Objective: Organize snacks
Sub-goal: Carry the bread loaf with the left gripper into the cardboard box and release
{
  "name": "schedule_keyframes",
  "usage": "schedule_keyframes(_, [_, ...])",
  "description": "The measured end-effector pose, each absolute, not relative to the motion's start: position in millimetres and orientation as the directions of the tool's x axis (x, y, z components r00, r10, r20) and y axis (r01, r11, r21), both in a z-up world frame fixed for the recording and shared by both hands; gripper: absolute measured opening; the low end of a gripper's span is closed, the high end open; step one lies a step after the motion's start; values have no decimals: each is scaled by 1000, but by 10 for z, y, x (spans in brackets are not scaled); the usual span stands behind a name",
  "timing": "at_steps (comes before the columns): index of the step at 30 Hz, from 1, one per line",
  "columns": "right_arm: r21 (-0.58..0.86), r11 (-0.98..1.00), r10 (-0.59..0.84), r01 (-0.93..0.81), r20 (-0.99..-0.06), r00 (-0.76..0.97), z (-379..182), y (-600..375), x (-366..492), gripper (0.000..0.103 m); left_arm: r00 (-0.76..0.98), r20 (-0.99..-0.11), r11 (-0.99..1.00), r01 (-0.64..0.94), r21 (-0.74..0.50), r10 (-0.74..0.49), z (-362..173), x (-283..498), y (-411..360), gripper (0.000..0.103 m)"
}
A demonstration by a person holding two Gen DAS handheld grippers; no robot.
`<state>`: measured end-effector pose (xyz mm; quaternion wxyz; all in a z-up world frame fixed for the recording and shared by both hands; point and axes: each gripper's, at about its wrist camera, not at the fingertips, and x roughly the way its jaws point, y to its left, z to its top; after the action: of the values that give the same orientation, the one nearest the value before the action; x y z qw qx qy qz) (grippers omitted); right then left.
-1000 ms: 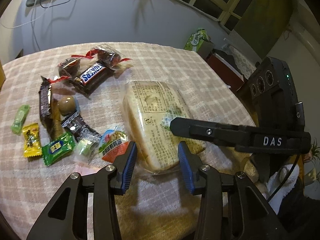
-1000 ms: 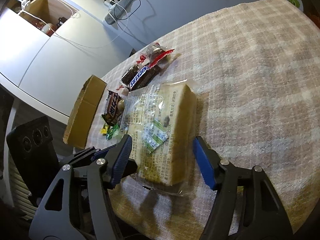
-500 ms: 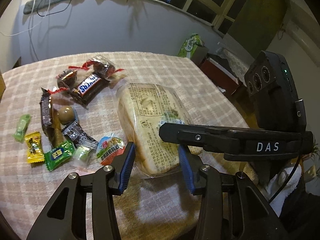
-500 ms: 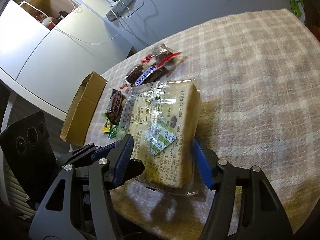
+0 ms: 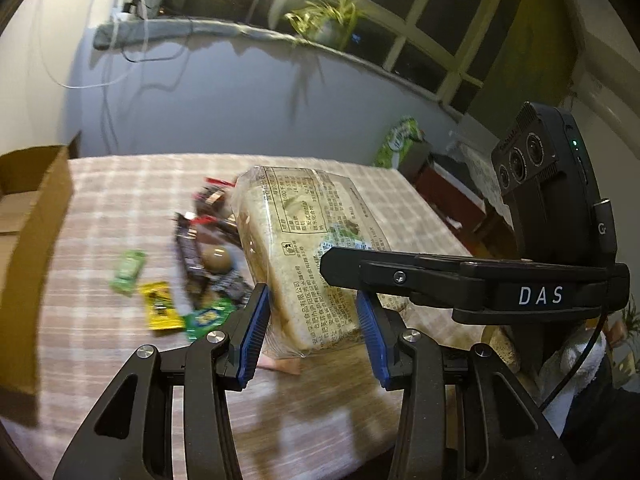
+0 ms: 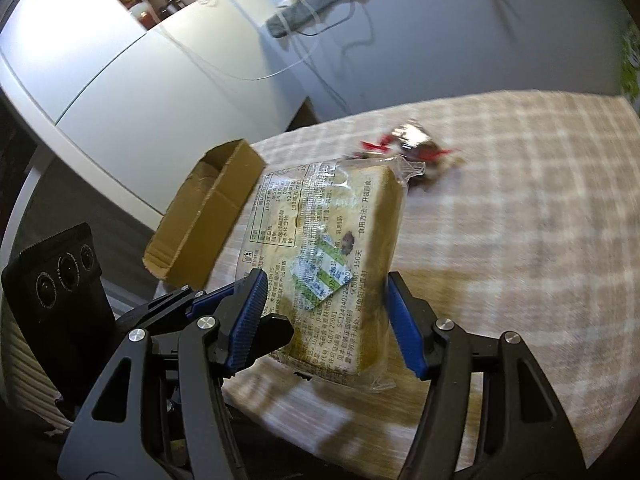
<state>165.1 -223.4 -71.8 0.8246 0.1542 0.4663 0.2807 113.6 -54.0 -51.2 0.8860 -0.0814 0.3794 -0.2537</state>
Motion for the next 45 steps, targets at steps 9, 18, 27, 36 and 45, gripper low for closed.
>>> schedule_keyframes(9, [500, 758, 645, -420, -669, 368, -527, -1593, 1706, 63, 663, -604, 896, 305, -322, -443, -356, 1065, 6, 42])
schedule_keyframes(18, [499, 699, 694, -512, -647, 316, -418, -894, 1806, 63, 726, -591, 931, 205, -301, -351, -266, 1054, 593, 42])
schedule_keyframes(27, [484, 647, 720, -589, -641, 264, -358, -182, 1969, 63, 766, -585, 949, 103, -296, -266, -241, 1117, 1132, 42])
schedule_keyframes(36, [485, 607, 729, -630, -655, 199, -461, 437, 2205, 63, 774, -600, 953, 12, -303, -201, -314, 1219, 1567, 42])
schedule_keyframes(45, [486, 596, 715, -640, -683, 147, -633, 811, 2374, 63, 760, -633, 957, -49, -285, -149, -453, 1373, 1786, 42])
